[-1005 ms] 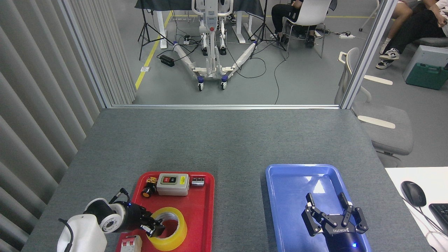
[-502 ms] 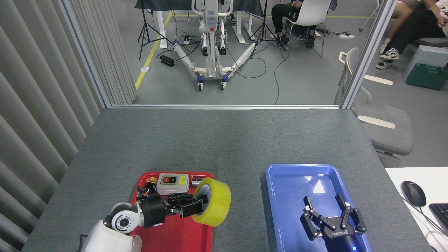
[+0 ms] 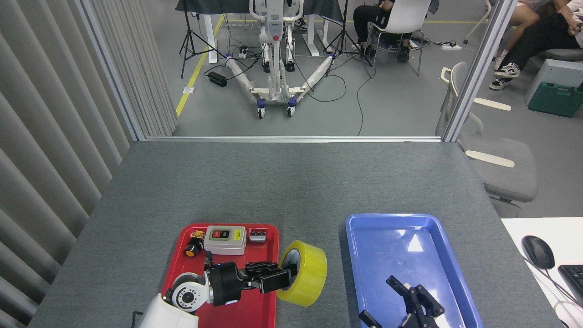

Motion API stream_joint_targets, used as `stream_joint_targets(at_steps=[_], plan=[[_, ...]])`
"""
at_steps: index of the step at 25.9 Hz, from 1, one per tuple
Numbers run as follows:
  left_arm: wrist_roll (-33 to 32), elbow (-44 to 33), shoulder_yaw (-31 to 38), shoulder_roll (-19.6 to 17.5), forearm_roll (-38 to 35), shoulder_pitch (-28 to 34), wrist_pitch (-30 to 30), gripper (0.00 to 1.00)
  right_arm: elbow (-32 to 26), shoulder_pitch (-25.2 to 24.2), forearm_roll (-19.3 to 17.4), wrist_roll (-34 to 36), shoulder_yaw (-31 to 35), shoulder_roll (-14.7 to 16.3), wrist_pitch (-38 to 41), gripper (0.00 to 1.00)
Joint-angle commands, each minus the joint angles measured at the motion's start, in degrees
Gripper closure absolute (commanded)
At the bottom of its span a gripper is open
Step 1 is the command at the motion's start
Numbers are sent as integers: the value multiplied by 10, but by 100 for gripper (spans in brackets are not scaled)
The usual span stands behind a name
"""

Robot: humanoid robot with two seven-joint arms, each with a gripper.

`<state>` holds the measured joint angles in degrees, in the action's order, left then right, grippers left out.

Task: Place and move tape with both arms
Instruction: 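Move the right gripper toward the tape held by the left gripper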

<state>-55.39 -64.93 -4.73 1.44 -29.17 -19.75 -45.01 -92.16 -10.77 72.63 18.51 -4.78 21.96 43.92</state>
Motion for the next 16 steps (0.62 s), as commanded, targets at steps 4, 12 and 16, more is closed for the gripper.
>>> stream_joint_targets(at_steps=[4,12,16], plan=[[-2,-3,-6,1,-6,0,0,100,3,41,17,-5,-109,-23,11,3],[-1,-3,-6,1,-9,0,0,100,22,42,44,-5,-131,-49,-7,11],[-1,-6,-6,1,-8,1,0,100,30,42,36,-4,-124,-46,-15,11]])
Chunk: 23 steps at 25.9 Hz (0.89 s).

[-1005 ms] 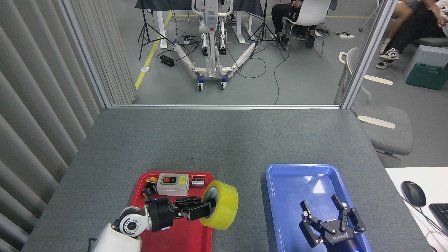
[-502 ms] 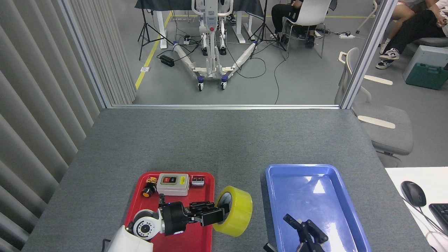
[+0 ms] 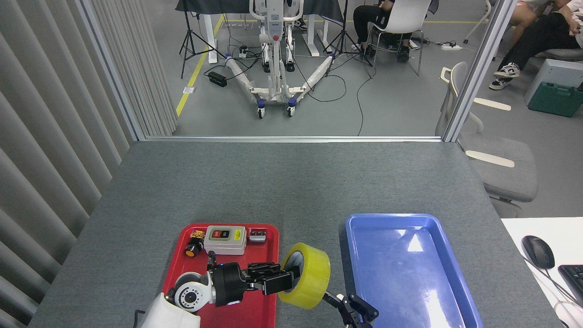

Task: Place and move tape with both arms
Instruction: 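Move the right gripper toward the tape held by the left gripper, then take the tape with the right gripper and carry it into the blue tray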

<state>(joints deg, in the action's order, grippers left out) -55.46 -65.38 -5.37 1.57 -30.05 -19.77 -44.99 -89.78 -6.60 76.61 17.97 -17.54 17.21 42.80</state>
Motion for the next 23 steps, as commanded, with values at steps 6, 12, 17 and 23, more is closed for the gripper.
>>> stream_joint_targets(at_steps=[6,12,17,23], plan=[[0,-2,0,0,0,2,0,100,21,0,-18,2,18,5,-3,11],[0,-4,-6,-1,-2,3,0,100,21,9,-16,1,8,-4,-4,24],[0,-18,-13,-1,-3,3,0,100,22,12,-8,1,-4,-11,-3,72],[0,-18,-14,-1,-2,4,0,100,25,8,-11,6,0,-10,-6,92]])
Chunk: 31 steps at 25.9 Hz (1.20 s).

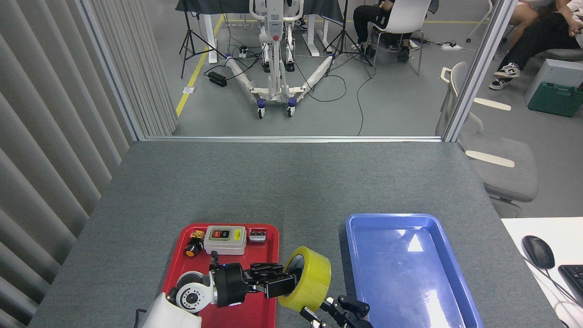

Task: Place and move tape with both arms
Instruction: 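Take the tape with the right gripper and carry it into the blue tray, then lower the tape flat in the blue tray and open the right gripper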

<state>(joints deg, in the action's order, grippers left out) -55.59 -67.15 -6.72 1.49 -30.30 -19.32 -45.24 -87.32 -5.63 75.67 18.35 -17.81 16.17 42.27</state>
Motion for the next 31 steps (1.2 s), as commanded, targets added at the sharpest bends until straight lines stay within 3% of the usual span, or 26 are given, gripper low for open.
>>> stream_joint_targets(at_steps=[1,2,3,5,7,8,12,15,17,20,21,25,26,28,31], plan=[[1,-1,0,0,1,0,2,100,0,-2,-4,2,5,3,-2,93],[1,0,0,0,1,-1,2,100,-1,-2,-8,2,8,5,-2,94],[2,0,0,0,1,-1,2,86,-2,-2,-9,2,8,8,-2,97],[10,0,10,2,11,-5,2,34,-3,-2,-10,3,11,9,-3,100],[47,-11,32,1,29,-10,2,4,-4,-2,-17,4,13,8,-5,100],[64,-19,36,-5,38,-11,2,0,-4,-2,-25,4,15,8,-10,100],[121,-69,52,-43,102,1,2,0,-6,-2,-33,4,23,8,-69,100],[173,-76,58,-76,104,44,2,0,-7,-3,-34,-5,37,9,-124,100],[211,-88,66,-80,75,63,2,1,-8,-3,-34,-52,45,11,-190,100],[326,-154,89,-99,-63,120,2,1,-16,8,-34,-181,46,11,-344,99],[385,-189,90,-98,-131,144,23,1,-23,19,-34,-218,46,11,-392,94],[521,-274,54,-83,-456,209,261,1,-42,53,-46,-308,47,11,-468,91],[529,-273,29,-80,-488,213,328,1,-45,55,-53,-327,47,11,-467,95],[527,-275,7,-90,-484,216,429,0,-48,69,-62,-381,47,12,-468,98],[528,-280,13,-105,-433,213,416,0,-58,84,-64,-483,48,12,-469,100]])
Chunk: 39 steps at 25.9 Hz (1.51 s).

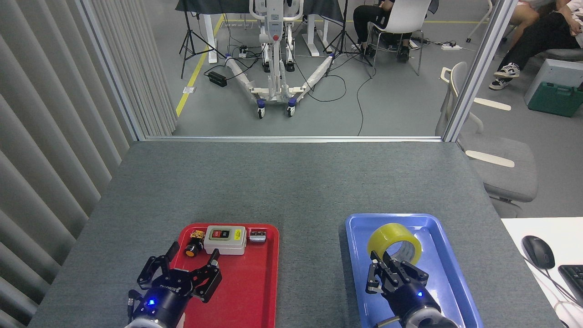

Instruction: Place and move tape with both arms

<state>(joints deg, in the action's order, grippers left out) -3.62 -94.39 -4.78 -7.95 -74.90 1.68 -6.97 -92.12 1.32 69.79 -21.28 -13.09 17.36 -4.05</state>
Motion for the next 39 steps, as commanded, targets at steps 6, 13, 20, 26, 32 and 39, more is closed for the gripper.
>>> stream_joint_targets(at_steps=[6,13,20,26,32,39], plan=[[74,-3,-4,-31,41,-1,-2,0,-15,47,-7,-250,5,2,-72,96],[121,-12,-2,-36,41,23,3,0,-4,53,-3,-245,4,0,-163,1],[121,-7,16,-39,41,24,-5,0,-14,39,-1,-108,11,1,-173,1],[117,7,19,-40,36,22,-6,0,-4,-14,23,193,66,4,-72,1],[117,18,24,-22,41,19,6,0,2,-57,41,247,98,-1,-20,1],[120,22,61,-26,40,18,26,0,2,-58,39,244,94,2,-21,0]])
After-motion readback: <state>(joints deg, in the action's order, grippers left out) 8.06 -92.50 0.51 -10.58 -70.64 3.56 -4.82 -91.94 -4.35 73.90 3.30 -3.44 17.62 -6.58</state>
